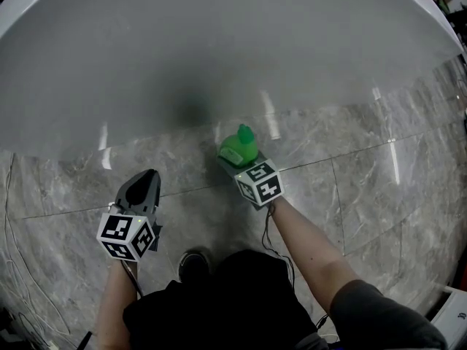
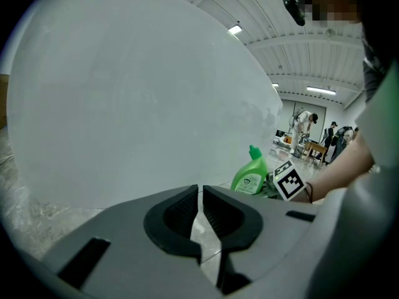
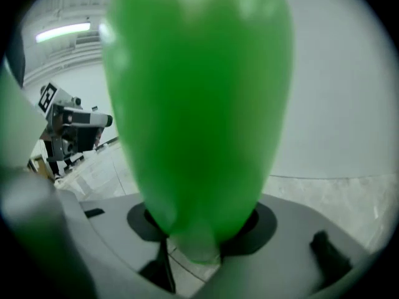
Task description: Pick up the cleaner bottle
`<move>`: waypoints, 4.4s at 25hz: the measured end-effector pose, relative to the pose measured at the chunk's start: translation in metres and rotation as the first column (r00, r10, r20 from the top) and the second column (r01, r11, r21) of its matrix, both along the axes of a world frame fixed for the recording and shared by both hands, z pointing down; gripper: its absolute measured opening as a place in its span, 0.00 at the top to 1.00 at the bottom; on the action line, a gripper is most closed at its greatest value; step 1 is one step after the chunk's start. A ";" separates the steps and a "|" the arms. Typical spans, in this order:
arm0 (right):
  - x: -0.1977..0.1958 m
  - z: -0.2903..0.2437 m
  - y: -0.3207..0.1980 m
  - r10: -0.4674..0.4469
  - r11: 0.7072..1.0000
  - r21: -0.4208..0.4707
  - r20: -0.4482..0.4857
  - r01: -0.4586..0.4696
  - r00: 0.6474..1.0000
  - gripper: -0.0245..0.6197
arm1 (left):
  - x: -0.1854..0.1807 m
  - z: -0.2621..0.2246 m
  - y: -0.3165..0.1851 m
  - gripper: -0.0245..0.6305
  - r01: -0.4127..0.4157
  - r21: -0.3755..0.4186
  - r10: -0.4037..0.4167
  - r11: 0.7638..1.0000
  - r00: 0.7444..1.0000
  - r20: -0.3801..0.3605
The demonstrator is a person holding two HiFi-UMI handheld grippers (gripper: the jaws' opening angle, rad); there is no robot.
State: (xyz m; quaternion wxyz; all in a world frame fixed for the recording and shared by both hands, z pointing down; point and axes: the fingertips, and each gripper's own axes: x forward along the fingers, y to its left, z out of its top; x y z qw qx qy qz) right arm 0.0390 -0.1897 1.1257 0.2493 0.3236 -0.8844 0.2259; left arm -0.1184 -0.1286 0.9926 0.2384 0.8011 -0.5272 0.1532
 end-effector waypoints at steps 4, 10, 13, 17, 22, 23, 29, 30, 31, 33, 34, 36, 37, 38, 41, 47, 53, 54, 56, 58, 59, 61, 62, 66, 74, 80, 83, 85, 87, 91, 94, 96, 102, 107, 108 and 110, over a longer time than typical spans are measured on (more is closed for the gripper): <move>-0.002 -0.004 0.018 0.030 0.994 -0.107 0.076 -0.022 0.997 0.65 | -0.005 -0.004 0.004 0.91 -0.001 0.004 0.001 1.000 1.000 -0.006; -0.013 -0.054 0.049 0.135 0.961 -0.269 0.259 -0.063 0.956 0.65 | -0.013 -0.043 0.013 0.91 0.004 0.001 -0.004 1.000 1.000 -0.027; -0.019 -0.103 0.073 0.241 0.915 -0.394 0.365 -0.085 0.899 0.65 | -0.014 -0.074 0.027 0.91 0.031 -0.049 -0.033 0.998 0.998 -0.047; -0.024 -0.187 0.097 0.272 0.893 -0.446 0.437 -0.056 0.857 0.65 | -0.009 -0.132 0.049 0.91 0.037 -0.095 -0.040 0.995 0.999 -0.034; -0.027 -0.305 0.113 0.304 0.866 -0.501 0.524 -0.001 0.796 0.65 | 0.008 -0.231 0.054 0.91 0.012 -0.071 -0.012 0.997 1.000 -0.009; -0.027 -0.331 0.116 0.315 0.860 -0.511 0.542 0.007 0.779 0.65 | 0.012 -0.253 0.054 0.91 0.006 -0.062 -0.006 0.998 1.000 -0.013; -0.025 -0.476 0.107 0.344 0.863 -0.505 0.624 0.026 0.702 0.65 | 0.030 -0.364 0.044 0.91 -0.034 -0.022 0.034 0.999 0.999 0.003; -0.026 -0.496 0.103 0.348 0.864 -0.503 0.632 0.025 0.692 0.65 | 0.030 -0.379 0.043 0.91 -0.038 -0.018 0.038 0.999 0.999 0.005; -0.027 -0.514 0.100 0.351 0.865 -0.502 0.638 0.024 0.685 0.65 | 0.030 -0.394 0.043 0.91 -0.042 -0.016 0.042 0.999 0.999 0.004; -0.030 -0.549 0.097 0.356 0.866 -0.500 0.646 0.023 0.676 0.65 | 0.027 -0.423 0.043 0.91 -0.041 -0.011 0.041 0.999 0.999 -0.007; -0.031 -0.565 0.095 0.361 0.865 -0.501 0.648 0.018 0.671 0.65 | 0.025 -0.436 0.042 0.91 -0.037 -0.009 0.036 0.999 0.999 -0.016; -0.029 -0.593 0.091 0.390 0.862 -0.508 0.649 -0.010 0.653 0.65 | 0.018 -0.459 0.035 0.91 -0.024 -0.007 0.024 1.000 0.999 -0.041; -0.028 -0.607 0.088 0.410 0.858 -0.512 0.649 -0.031 0.641 0.65 | 0.013 -0.470 0.030 0.91 -0.018 -0.008 0.018 1.000 0.998 -0.055; -0.027 -0.620 0.085 0.428 0.856 -0.515 0.647 -0.052 0.631 0.65 | 0.008 -0.481 0.024 0.91 -0.013 -0.009 0.012 1.000 0.997 -0.070; -0.027 -0.660 0.079 0.466 0.850 -0.516 0.642 -0.106 0.609 0.65 | -0.004 -0.517 0.010 0.91 -0.014 -0.005 0.014 1.000 0.995 -0.099; -0.020 -0.738 0.067 0.534 0.836 -0.511 0.672 -0.201 0.512 0.65 | 0.000 -0.576 -0.009 0.91 -0.143 0.021 0.145 0.989 0.986 -0.084; -0.018 -0.792 0.056 0.513 0.856 -0.466 0.723 -0.223 0.462 0.65 | -0.006 -0.617 -0.026 0.91 -0.155 0.073 0.160 0.985 0.984 -0.074; -0.016 -0.798 0.058 0.511 0.858 -0.464 0.727 -0.221 0.458 0.65 | -0.004 -0.623 -0.025 0.91 -0.151 0.079 0.157 0.985 0.985 -0.077; -0.014 -0.811 0.064 0.506 0.861 -0.461 0.740 -0.213 0.444 0.65 | 0.002 -0.633 -0.019 0.91 -0.145 0.092 0.153 0.985 0.985 -0.083; -0.014 -0.818 0.073 0.499 0.865 -0.459 0.750 -0.202 0.434 0.65 | 0.008 -0.642 -0.010 0.91 -0.143 0.108 0.152 0.984 0.985 -0.084; -0.014 -0.819 0.079 0.496 0.866 -0.459 0.751 -0.196 0.435 0.65 | 0.011 -0.646 -0.004 0.91 -0.142 0.116 0.152 0.983 0.985 -0.084; -0.009 -0.821 0.095 0.489 0.870 -0.457 0.753 -0.183 0.440 0.65 | 0.018 -0.652 0.011 0.91 -0.139 0.127 0.150 0.982 0.985 -0.080; -0.007 -0.826 0.104 0.480 0.875 -0.452 0.761 -0.174 0.435 0.65 | 0.022 -0.654 0.020 0.91 -0.136 0.129 0.147 0.982 0.986 -0.078; 0.004 -0.839 0.144 0.474 0.877 -0.454 0.766 -0.157 0.434 0.65 | 0.040 -0.664 0.064 0.91 -0.147 0.135 0.156 0.980 0.986 -0.062; 0.040 -0.841 0.217 0.462 0.885 -0.425 0.764 -0.189 0.450 0.65 | 0.070 -0.680 0.140 0.91 -0.164 0.170 0.174 0.972 0.984 -0.045; 0.062 -0.852 0.278 0.475 0.880 -0.435 0.781 -0.194 0.406 0.65 | 0.090 -0.697 0.199 0.91 -0.170 0.203 0.185 0.964 0.981 -0.056; 0.078 -0.860 0.305 0.483 0.875 -0.435 0.779 -0.211 0.400 0.65 | 0.096 -0.711 0.227 0.91 -0.162 0.219 0.180 0.962 0.982 -0.063; 0.083 -0.865 0.323 0.490 0.872 -0.437 0.773 -0.222 0.403 0.65 | 0.096 -0.718 0.247 0.91 -0.162 0.220 0.179 0.962 0.982 -0.063; 0.089 -0.865 0.339 0.502 0.865 -0.446 0.766 -0.231 0.401 0.65 | 0.098 -0.721 0.264 0.91 -0.159 0.222 0.178 0.962 0.982 -0.067; 0.106 -0.860 0.364 0.497 0.868 -0.436 0.778 -0.238 0.385 0.65 | 0.109 -0.717 0.290 0.91 -0.161 0.231 0.179 0.960 0.982 -0.062; 0.111 -0.856 0.377 0.496 0.868 -0.435 0.778 -0.239 0.386 0.65 | 0.115 -0.717 0.306 0.91 -0.160 0.234 0.178 0.959 0.982 -0.056; 0.114 -0.856 0.385 0.492 0.870 -0.430 0.778 -0.240 0.391 0.65 | 0.120 -0.720 0.316 0.91 -0.165 0.237 0.182 0.957 0.982 -0.050; 0.118 -0.859 0.402 0.492 0.870 -0.433 0.784 -0.236 0.378 0.65 | 0.127 -0.728 0.339 0.91 -0.176 0.227 0.189 0.958 0.981 -0.037; 0.127 -0.863 0.408 0.498 0.866 -0.427 0.775 -0.259 0.389 0.65 | 0.133 -0.739 0.344 0.91 -0.191 0.225 0.201 0.956 0.979 -0.022; 0.128 -0.863 0.408 0.501 0.864 -0.427 0.773 -0.266 0.389 0.65 | 0.134 -0.742 0.343 0.91 -0.198 0.229 0.208 0.953 0.978 -0.018; 0.131 -0.863 0.407 0.503 0.863 -0.424 0.775 -0.275 0.383 0.65 | 0.140 -0.743 0.340 0.91 -0.215 0.235 0.224 0.948 0.975 -0.013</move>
